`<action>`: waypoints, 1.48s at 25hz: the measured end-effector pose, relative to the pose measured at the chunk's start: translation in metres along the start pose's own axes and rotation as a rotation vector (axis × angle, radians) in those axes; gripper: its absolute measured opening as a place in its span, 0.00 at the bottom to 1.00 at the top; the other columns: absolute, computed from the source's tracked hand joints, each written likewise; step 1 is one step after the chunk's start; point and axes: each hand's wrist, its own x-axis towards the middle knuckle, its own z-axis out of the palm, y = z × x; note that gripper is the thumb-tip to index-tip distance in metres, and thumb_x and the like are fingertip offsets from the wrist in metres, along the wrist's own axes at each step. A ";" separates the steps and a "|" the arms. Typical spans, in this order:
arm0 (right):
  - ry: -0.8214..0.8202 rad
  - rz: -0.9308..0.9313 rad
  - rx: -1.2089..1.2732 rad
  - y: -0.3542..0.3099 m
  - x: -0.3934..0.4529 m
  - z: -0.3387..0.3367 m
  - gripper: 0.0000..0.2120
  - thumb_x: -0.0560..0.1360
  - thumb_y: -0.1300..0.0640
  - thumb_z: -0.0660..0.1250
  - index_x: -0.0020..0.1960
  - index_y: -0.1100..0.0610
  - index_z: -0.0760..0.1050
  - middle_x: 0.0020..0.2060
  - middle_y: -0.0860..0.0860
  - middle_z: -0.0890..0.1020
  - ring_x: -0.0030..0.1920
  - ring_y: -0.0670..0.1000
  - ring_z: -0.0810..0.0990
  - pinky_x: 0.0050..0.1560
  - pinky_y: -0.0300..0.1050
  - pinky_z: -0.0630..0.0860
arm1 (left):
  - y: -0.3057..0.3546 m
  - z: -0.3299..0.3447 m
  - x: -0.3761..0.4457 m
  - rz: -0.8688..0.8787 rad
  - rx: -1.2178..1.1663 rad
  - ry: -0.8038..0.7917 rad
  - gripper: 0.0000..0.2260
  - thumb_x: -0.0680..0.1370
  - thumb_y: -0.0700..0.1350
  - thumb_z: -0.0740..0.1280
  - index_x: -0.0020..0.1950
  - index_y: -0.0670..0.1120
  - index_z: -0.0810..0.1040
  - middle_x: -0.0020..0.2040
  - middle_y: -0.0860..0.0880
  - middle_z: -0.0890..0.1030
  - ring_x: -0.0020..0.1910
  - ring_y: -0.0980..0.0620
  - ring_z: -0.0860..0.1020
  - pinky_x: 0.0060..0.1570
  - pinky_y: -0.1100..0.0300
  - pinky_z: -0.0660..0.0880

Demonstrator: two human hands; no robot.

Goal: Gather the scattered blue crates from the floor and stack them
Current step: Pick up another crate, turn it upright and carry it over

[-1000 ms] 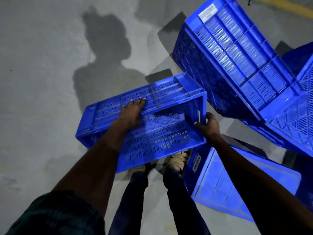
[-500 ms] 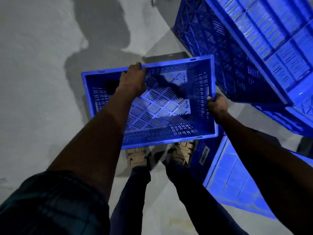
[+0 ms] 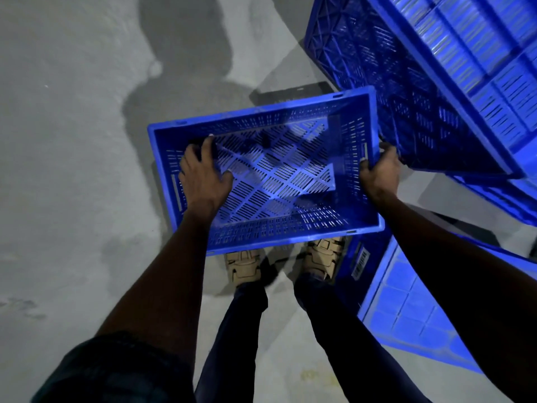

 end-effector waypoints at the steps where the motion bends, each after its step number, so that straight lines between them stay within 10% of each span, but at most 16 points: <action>1: -0.029 0.020 0.005 0.000 0.001 0.003 0.21 0.77 0.58 0.65 0.67 0.64 0.67 0.62 0.63 0.76 0.62 0.63 0.76 0.62 0.52 0.71 | -0.006 0.001 -0.001 -0.024 0.004 0.034 0.37 0.72 0.53 0.69 0.79 0.51 0.57 0.76 0.38 0.60 0.72 0.33 0.62 0.65 0.35 0.64; 9: 0.018 0.058 -0.057 0.011 0.009 0.019 0.14 0.80 0.56 0.58 0.61 0.65 0.70 0.57 0.67 0.79 0.55 0.67 0.78 0.56 0.57 0.74 | -0.043 0.015 -0.001 -0.548 -0.401 0.179 0.47 0.69 0.54 0.73 0.80 0.46 0.50 0.77 0.42 0.62 0.76 0.41 0.62 0.72 0.41 0.56; 13: 0.041 0.081 -0.067 0.009 0.010 0.020 0.16 0.80 0.56 0.59 0.63 0.65 0.70 0.59 0.67 0.78 0.58 0.67 0.78 0.58 0.56 0.73 | -0.070 0.019 0.004 -0.740 -0.638 0.159 0.40 0.67 0.54 0.75 0.73 0.45 0.62 0.66 0.42 0.76 0.62 0.41 0.77 0.66 0.44 0.73; 19: 0.128 0.144 0.117 0.004 -0.015 0.006 0.18 0.75 0.55 0.59 0.61 0.63 0.75 0.54 0.64 0.82 0.55 0.65 0.79 0.57 0.53 0.74 | -0.102 -0.003 -0.005 -0.742 -0.704 0.076 0.20 0.67 0.51 0.75 0.55 0.42 0.82 0.50 0.42 0.84 0.47 0.43 0.83 0.50 0.48 0.81; 31: 0.296 0.119 0.163 -0.118 -0.205 -0.256 0.15 0.76 0.55 0.62 0.55 0.65 0.77 0.48 0.65 0.82 0.49 0.64 0.80 0.48 0.51 0.72 | -0.036 -0.236 -0.150 -0.714 -0.808 0.148 0.23 0.61 0.65 0.72 0.35 0.45 0.77 0.38 0.39 0.84 0.36 0.39 0.83 0.41 0.40 0.81; 37: 0.479 0.209 0.229 -0.140 -0.338 -0.376 0.14 0.77 0.54 0.62 0.53 0.63 0.77 0.49 0.64 0.83 0.51 0.65 0.80 0.48 0.53 0.72 | -0.005 -0.353 -0.241 -0.259 -0.803 -0.009 0.17 0.71 0.63 0.68 0.44 0.49 0.76 0.37 0.41 0.82 0.35 0.40 0.81 0.38 0.42 0.78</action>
